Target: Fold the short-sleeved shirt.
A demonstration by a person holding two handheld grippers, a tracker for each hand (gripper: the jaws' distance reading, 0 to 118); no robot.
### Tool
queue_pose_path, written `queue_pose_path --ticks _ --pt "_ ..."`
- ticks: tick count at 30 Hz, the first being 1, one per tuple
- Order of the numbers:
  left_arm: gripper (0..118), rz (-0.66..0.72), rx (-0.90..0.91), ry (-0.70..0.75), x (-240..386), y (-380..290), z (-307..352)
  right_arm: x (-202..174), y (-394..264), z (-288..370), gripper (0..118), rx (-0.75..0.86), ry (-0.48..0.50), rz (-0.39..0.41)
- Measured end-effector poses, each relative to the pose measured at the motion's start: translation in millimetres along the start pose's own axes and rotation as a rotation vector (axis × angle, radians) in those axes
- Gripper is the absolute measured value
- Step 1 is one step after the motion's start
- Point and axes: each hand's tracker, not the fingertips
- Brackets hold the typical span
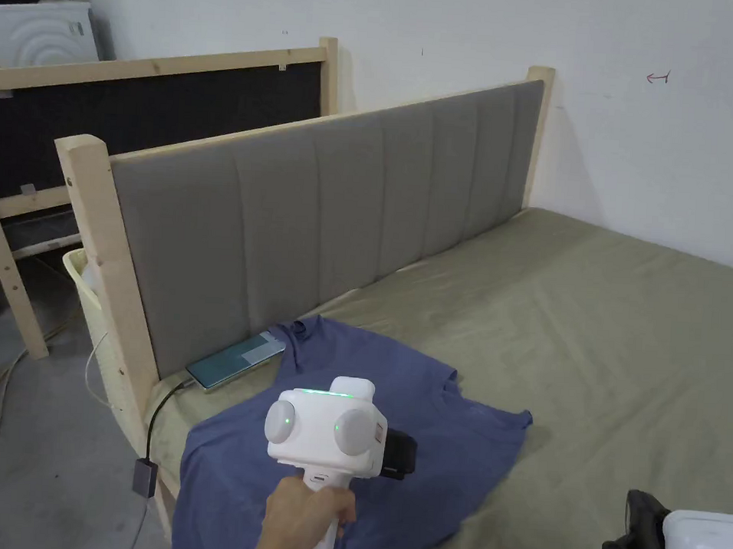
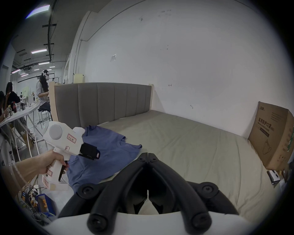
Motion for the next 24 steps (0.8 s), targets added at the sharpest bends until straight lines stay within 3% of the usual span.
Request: queue_pose_path --ticks 3,6,10,11,13,14,19,24 --pt "106 -0.012 -0.003 0.022 5 9 -16 2 -4 -10 0 -0.025 0.002 -0.002" --pt "106 0.033 -0.114 0.045 11 11 -40 5 -8 -16 0 -0.047 0.000 0.003" --pt "104 -0.046 -0.137 0.127 30 10 -42 13 -15 -24 0 -0.077 -0.008 0.006" --pt "94 -0.031 -0.126 0.113 29 12 -37 16 -16 -25 0 -0.083 -0.012 0.001" --pt "38 0.002 -0.086 0.149 25 15 -31 20 -19 -27 0 -0.099 -0.014 -0.027" --pt "1 0.034 -0.076 0.169 20 16 -31 23 -20 -28 0 -0.108 -0.011 -0.047" --pt "0 0.034 -0.142 0.135 19 26 -23 34 -23 -19 0 -0.117 -0.015 -0.067" --pt "0 0.217 -0.142 0.050 2 39 4 54 -17 -2 0 -0.099 -0.056 -0.068"
